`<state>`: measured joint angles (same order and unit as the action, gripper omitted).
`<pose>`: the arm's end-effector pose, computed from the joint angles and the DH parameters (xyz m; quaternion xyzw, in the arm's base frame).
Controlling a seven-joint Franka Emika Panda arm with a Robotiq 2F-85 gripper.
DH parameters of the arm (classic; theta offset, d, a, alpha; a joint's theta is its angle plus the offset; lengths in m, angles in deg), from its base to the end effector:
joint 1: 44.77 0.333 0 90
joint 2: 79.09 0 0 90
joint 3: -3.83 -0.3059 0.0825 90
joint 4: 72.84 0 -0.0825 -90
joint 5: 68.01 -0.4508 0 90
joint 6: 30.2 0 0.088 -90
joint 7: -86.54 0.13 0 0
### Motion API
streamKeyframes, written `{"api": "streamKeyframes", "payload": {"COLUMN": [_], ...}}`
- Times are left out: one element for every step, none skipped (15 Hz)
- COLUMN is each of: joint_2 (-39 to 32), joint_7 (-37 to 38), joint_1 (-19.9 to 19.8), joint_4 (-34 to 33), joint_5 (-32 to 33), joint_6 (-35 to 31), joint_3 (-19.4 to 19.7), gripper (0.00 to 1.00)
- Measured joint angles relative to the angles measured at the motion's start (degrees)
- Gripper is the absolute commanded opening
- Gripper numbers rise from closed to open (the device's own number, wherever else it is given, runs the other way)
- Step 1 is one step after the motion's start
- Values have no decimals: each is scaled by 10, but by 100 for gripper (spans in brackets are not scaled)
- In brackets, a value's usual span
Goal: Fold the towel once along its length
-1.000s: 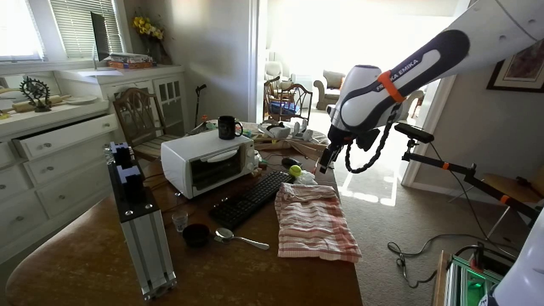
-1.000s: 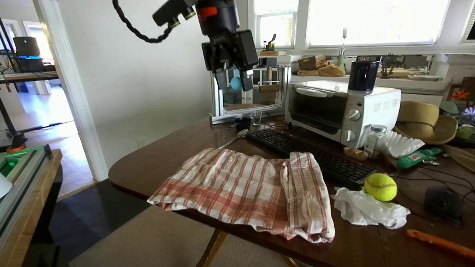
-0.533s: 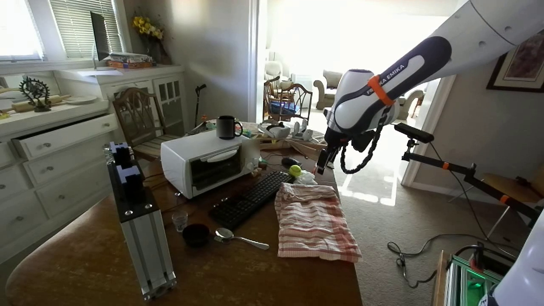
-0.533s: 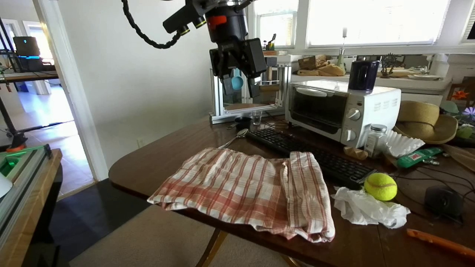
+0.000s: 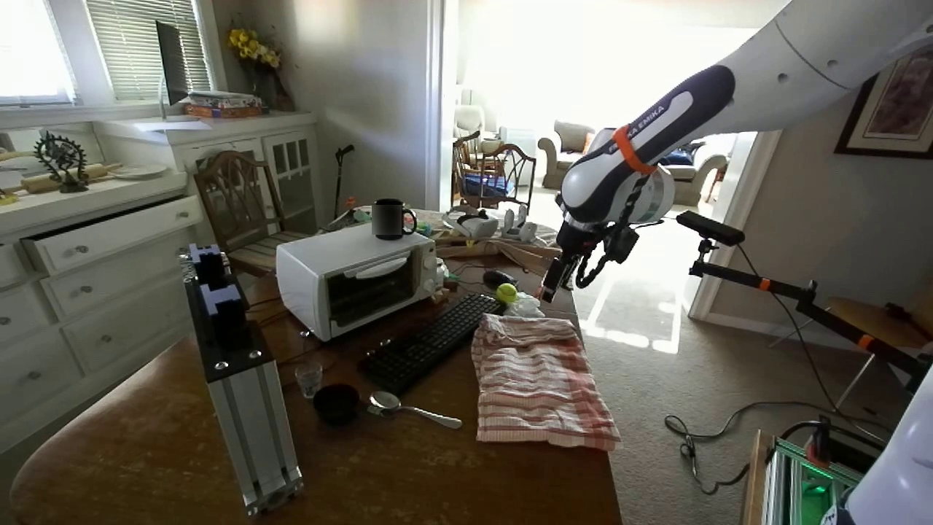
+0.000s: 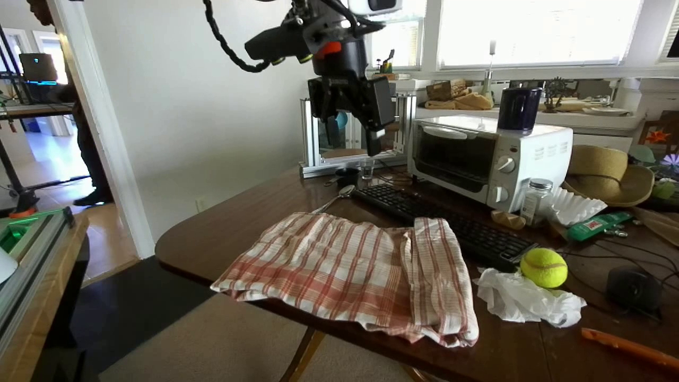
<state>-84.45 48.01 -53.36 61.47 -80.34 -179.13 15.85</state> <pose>0.5353 -0.2049 0.2265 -0.9928 -0.0696 -0.0976 0.0057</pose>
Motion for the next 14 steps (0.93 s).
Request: {"api": "streamKeyframes", "payload": {"joint_2": [-19,-41,-63,-89,-113,-137,-162,-186,-209,-231,-250,-268,-286,-302], "joint_7": [-39,-78,-115,-145,-167,-188,-205,-222,-238,-253,-265,-274,-280,-284], "joint_1": [-12,-27,-45,-64,-82,-100,-117,-133,-150,-167,-182,-196,-208,-217], "joint_4": [-15,-33,-53,-76,-98,-120,-142,-163,-184,-203,-220,-237,-253,-267], "joint_5": [-30,-58,-80,-92,-95,-95,-95,-95,-95,-95,-95,-95,-95,-95], "joint_6": [2,7,15,22,28,33,37,39,39,39,40,41,42,43], "joint_3": [-2,-7,-12,-18,-23,-28,-34,-40,-48,-57,-65,-73,-79,-83], "gripper": [100,100,100,100,100,100,100,100,100,100,100,100,100,100]}}
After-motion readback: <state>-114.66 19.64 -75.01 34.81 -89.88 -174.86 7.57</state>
